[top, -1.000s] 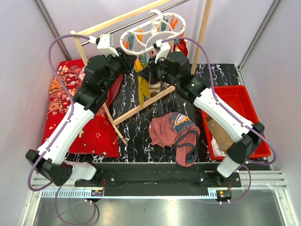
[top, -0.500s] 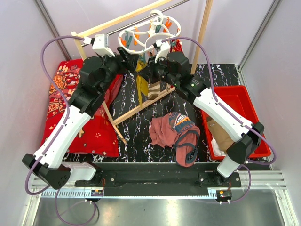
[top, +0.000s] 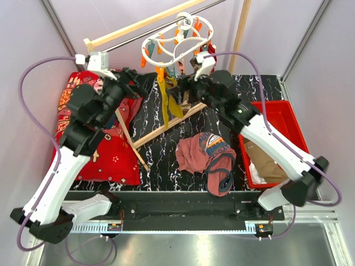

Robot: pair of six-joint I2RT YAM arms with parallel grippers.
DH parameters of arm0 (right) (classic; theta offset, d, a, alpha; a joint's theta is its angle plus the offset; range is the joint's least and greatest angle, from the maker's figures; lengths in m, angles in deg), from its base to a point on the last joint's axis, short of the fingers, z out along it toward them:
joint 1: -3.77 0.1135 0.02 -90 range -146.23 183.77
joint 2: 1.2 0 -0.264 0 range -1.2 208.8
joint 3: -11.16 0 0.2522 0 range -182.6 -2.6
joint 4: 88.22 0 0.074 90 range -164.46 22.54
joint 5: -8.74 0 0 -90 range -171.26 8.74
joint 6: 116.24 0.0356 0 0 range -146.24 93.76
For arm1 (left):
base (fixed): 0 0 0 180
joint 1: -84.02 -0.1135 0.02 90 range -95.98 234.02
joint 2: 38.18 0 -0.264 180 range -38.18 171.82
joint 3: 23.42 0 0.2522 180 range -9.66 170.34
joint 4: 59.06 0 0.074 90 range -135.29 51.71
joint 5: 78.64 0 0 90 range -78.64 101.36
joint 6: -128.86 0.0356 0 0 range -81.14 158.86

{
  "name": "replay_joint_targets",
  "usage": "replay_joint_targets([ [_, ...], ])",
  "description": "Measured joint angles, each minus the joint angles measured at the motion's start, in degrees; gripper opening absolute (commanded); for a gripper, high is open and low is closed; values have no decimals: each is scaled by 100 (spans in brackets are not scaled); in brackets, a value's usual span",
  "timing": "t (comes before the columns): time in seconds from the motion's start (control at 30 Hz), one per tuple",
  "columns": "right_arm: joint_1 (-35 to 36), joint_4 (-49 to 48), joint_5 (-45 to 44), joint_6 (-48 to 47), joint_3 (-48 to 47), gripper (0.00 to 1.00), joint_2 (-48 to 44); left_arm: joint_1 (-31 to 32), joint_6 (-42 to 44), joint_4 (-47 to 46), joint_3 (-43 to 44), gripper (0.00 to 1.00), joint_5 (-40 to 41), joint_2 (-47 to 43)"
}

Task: Clip the socks to the hanger
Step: Reset both arms

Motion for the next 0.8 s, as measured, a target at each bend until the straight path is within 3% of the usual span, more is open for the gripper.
replay_joint_targets([
  [0.3, 20, -37, -1882, -581, 1897, 99, -2017, -7, 155, 350, -927, 99, -328, -1521],
  [0.53, 24, -33, -3554, -938, 3405, 100, -3936, -7, 621, 704, -2133, 99, 225, -2920],
  [0.8, 24, -28, -4787, -1384, 4669, 100, -5807, -11, 855, 1126, -3473, 99, 1005, -3978],
])
